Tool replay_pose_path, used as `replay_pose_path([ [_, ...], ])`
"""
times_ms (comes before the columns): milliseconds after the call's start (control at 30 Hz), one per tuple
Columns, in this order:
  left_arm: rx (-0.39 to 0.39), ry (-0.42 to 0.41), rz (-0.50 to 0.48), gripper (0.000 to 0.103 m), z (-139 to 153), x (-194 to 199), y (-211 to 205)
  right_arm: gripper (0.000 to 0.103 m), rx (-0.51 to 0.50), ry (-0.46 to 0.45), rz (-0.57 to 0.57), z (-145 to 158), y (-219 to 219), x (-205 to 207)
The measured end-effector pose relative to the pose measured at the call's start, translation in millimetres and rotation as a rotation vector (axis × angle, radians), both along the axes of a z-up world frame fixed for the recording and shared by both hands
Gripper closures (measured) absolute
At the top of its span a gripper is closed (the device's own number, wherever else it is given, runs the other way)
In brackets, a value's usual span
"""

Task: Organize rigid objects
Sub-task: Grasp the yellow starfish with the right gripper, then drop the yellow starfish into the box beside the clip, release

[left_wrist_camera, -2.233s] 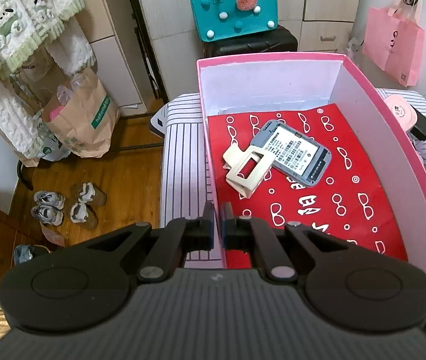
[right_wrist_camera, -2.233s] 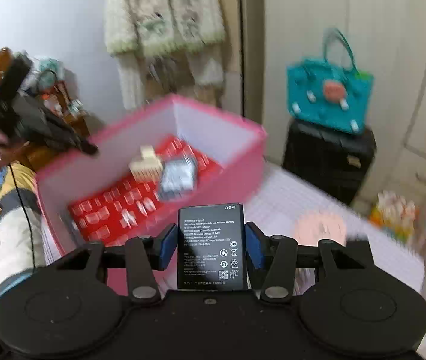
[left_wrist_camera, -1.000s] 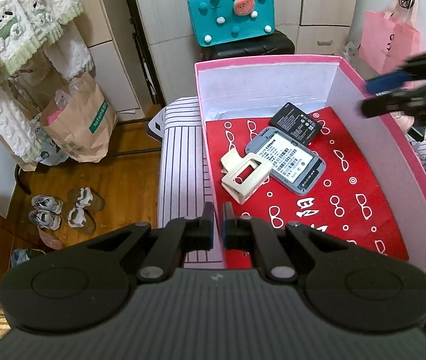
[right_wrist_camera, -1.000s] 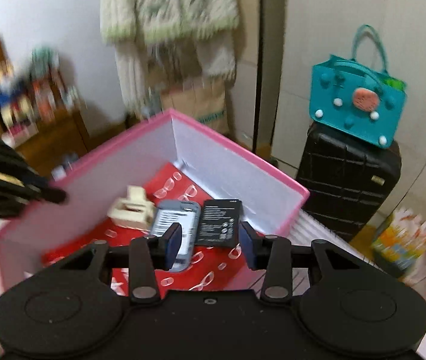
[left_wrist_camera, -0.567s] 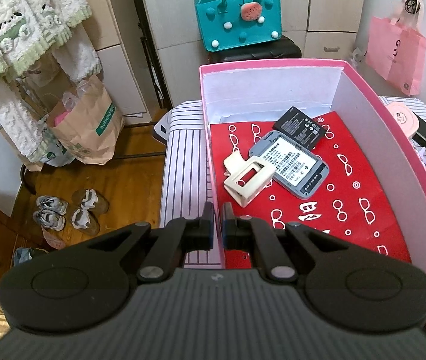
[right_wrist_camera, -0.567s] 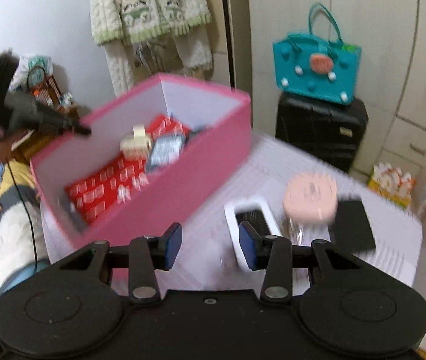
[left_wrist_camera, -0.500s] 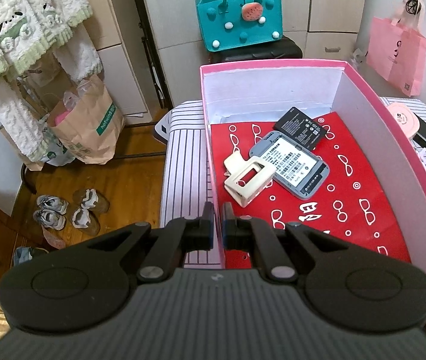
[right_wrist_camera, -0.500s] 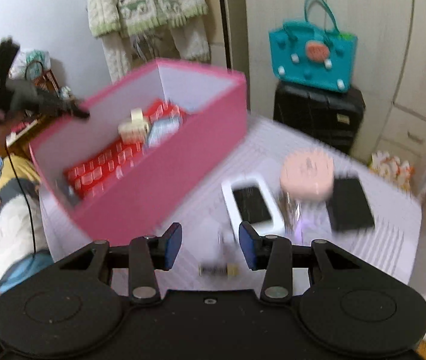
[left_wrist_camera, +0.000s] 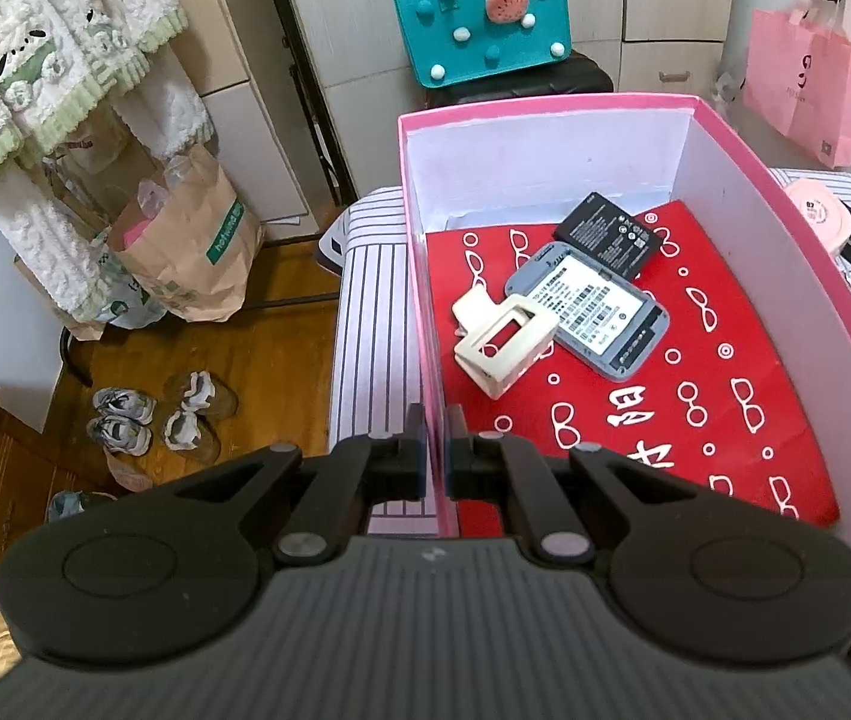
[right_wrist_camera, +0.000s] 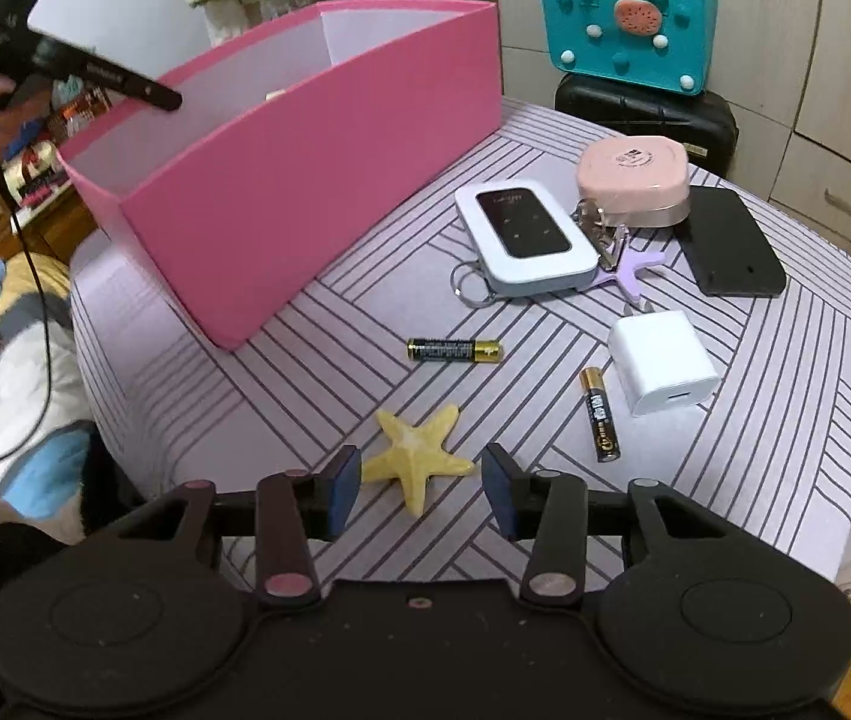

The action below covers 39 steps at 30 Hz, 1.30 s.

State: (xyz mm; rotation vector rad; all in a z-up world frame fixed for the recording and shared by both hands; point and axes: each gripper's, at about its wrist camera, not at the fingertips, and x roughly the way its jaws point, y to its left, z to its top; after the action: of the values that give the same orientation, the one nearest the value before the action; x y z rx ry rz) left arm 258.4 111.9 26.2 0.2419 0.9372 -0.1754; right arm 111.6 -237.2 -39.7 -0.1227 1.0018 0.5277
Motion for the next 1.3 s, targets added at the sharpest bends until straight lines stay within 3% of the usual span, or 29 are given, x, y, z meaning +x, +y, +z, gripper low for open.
replay_pose_path([
  [233, -0.011, 0.004, 0.005, 0.099, 0, 0, 1, 0.039, -0.066, -0.013, 0.026, -9, 17, 1],
  [300, -0.011, 0.003, 0.005, 0.099, -1, 0, 1, 0.039, -0.086, -0.026, 0.020, -10, 21, -1],
  [400, -0.012, 0.004, 0.004, 0.099, 0, 0, 1, 0.048, -0.097, -0.029, 0.001, -8, 23, -3],
  [733, -0.009, 0.008, -0.009, 0.099, -3, -1, 0, 0.048, -0.091, -0.035, -0.041, 0, 16, 4],
  [900, -0.032, 0.013, -0.025, 0.099, -2, -2, 4, 0.048, -0.075, -0.079, -0.044, 23, 14, 9],
  [1067, -0.008, -0.001, -0.040, 0.099, -3, -3, 1, 0.048, -0.044, -0.187, -0.041, 62, 17, 18],
  [1200, -0.009, -0.010, -0.045, 0.099, -4, -5, 2, 0.048, 0.053, -0.293, -0.032, 93, 28, 25],
  [1300, -0.018, -0.004, -0.045, 0.099, -3, -4, 3, 0.048, 0.124, -0.312, 0.039, 110, 47, 37],
])
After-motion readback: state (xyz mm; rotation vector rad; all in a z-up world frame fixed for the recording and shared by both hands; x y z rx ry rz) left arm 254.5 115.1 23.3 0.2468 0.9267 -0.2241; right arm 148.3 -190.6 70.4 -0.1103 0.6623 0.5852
